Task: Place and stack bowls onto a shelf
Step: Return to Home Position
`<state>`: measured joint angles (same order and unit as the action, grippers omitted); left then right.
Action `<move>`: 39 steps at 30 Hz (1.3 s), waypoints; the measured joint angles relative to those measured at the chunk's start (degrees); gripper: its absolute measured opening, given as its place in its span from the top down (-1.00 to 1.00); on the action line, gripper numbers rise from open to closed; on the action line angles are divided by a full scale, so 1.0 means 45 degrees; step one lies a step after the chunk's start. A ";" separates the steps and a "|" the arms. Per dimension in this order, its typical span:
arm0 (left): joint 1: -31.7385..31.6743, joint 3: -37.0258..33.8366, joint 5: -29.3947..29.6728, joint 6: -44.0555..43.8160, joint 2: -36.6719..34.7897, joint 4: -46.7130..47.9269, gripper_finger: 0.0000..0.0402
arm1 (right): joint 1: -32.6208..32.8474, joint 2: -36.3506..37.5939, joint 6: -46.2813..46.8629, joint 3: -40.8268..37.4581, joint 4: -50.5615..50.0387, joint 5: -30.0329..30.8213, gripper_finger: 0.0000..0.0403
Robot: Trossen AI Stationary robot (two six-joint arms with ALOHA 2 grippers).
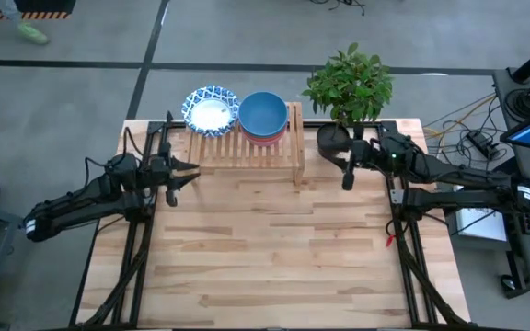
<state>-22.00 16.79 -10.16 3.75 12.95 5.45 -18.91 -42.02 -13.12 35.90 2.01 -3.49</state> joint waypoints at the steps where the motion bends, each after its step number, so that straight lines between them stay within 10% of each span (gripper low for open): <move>1: 0.0000 -0.0032 -0.0017 -0.0082 -0.0092 0.0000 0.50 | -0.0002 0.0244 0.0043 -0.0164 -0.0003 0.0005 0.47; 31: 0.0000 -0.3582 -0.0982 -0.2625 -0.2860 -0.2417 0.76 | 0.0003 0.9336 0.0348 -0.4399 -0.1072 -0.0325 0.59; 39: 0.0021 -0.3602 -0.1439 -0.3154 -0.2755 -0.2224 0.81 | -0.0001 0.8994 0.0901 -0.5012 -0.1359 -0.0785 0.63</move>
<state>-21.90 0.58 -16.63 -10.44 0.56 -4.55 -18.92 -1.54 -9.07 13.34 -4.10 -7.03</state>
